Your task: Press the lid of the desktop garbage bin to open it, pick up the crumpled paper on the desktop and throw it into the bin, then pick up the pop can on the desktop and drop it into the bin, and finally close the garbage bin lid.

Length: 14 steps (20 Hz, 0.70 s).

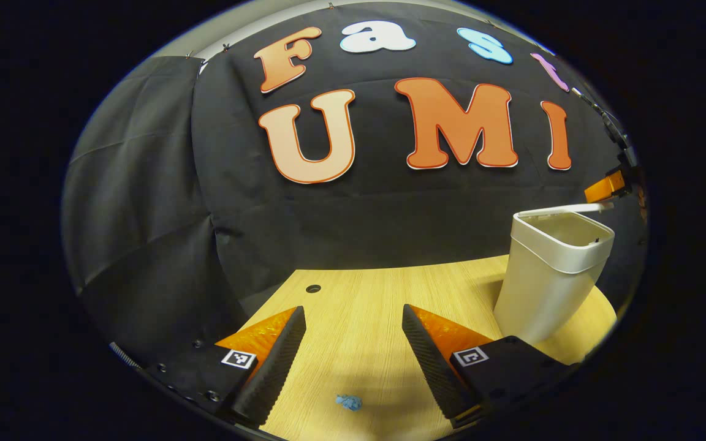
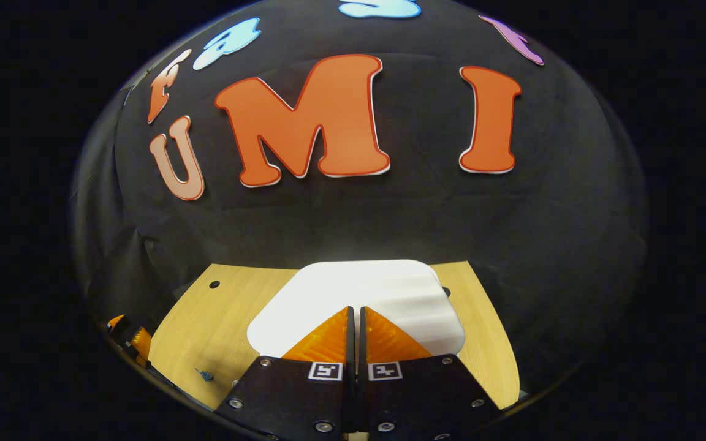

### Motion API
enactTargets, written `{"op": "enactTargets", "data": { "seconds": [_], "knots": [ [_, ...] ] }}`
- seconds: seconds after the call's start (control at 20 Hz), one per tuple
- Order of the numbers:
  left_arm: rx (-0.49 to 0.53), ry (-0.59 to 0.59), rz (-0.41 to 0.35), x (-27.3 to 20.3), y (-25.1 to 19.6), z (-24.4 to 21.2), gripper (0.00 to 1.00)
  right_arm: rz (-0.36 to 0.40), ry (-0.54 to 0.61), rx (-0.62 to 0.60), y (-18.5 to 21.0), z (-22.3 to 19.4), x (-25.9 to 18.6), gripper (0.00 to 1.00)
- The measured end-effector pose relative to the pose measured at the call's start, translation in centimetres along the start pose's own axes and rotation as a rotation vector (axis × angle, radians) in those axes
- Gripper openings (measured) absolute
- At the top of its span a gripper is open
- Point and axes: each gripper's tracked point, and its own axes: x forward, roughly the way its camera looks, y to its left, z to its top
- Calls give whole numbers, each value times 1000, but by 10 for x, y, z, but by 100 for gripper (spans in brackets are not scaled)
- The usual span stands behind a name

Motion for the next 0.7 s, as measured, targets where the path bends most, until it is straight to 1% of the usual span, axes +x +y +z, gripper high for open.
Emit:
{"op": "enactTargets", "data": {
  "seconds": [0.15, 0.4, 0.5, 0.7],
  "knots": [
    [2, -15, 5, 1, 5, 3, 100, -20, -64, 14, 0, 23, 1, 1],
    [13, -29, -5, -3, 23, 4, 99, -92, -207, 32, -8, 64, -15, 1],
    [10, -31, -11, -3, 36, 4, 100, -128, -243, 44, -9, 73, -25, 1],
    [5, -37, -27, 0, 60, 5, 100, -183, -281, 51, -7, 77, -44, 1]
  ]
}}
